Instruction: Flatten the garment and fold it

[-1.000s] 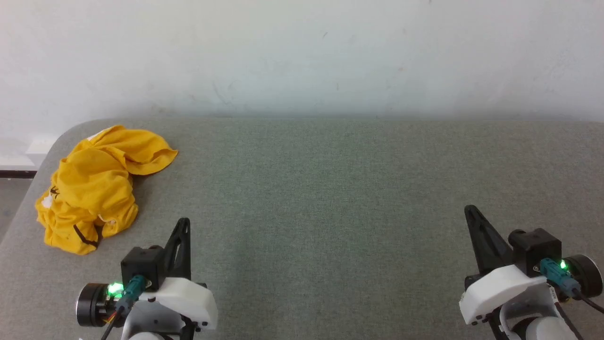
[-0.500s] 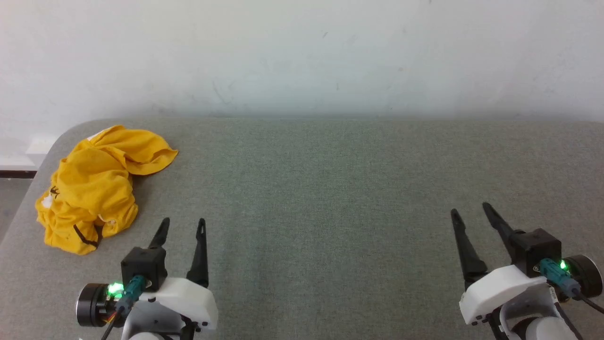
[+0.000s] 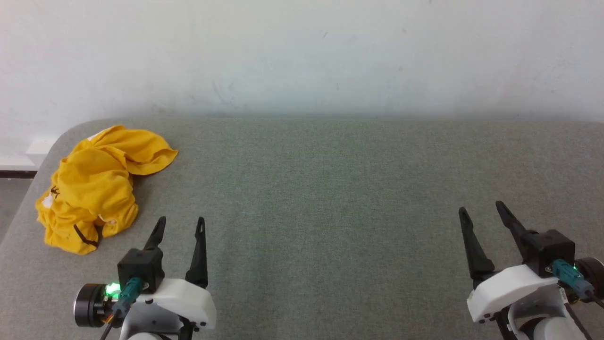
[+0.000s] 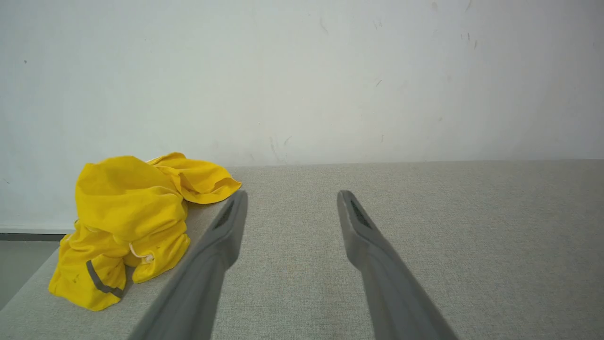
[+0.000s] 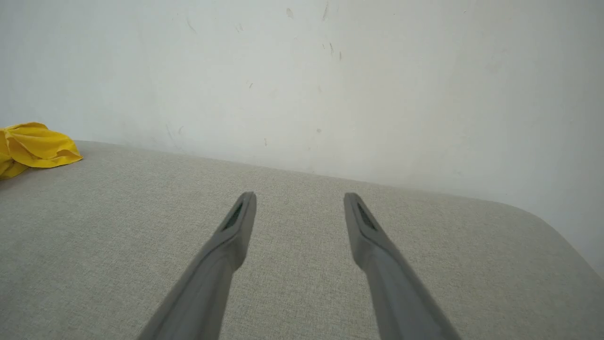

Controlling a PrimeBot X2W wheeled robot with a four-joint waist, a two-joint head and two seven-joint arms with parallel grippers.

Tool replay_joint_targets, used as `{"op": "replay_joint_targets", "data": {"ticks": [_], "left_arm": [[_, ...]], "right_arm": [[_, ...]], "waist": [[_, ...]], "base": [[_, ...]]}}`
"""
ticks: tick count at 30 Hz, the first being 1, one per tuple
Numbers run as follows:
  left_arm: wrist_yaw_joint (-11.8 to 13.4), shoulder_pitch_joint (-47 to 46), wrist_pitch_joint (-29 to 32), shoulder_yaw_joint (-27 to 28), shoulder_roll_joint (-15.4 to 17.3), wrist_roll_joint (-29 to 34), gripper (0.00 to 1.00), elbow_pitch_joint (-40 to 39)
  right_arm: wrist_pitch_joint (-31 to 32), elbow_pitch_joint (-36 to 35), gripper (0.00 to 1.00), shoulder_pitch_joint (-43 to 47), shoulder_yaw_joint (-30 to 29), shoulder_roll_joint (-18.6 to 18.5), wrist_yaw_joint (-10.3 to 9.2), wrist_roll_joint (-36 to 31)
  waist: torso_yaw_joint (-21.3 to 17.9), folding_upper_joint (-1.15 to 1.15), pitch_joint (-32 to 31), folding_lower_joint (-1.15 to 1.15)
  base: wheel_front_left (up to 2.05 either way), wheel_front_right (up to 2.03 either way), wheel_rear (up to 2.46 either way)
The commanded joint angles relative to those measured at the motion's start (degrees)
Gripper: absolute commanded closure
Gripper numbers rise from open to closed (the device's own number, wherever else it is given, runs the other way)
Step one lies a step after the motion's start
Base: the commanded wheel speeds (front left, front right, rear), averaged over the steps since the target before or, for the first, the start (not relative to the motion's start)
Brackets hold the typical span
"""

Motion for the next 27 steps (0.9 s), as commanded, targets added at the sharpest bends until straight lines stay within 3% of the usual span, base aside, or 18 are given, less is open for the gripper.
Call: {"op": "replay_joint_targets", "data": {"ticks": [1, 27], "left_arm": [[-0.3, 0.7, -0.7, 0.5, 0.0, -0.5, 0.0, -0.2], [-0.2, 2.4, -3.8, 1.7, -0.1, -2.8, 0.0, -0.8]], "right_arm": [[-0.6, 0.3, 0.0, 0.4, -0.5, 0.0, -0.01, 0.5], [-3.7, 1.6, 0.0, 0.4, -1.3, 0.1, -0.04, 1.8]], "waist": [[0.1, 0.0, 0.0, 0.0], [6.0, 0.0, -0.5, 0.0]], "base": [[0.0, 0.0, 0.0], [0.0, 0.0, 0.0]]}}
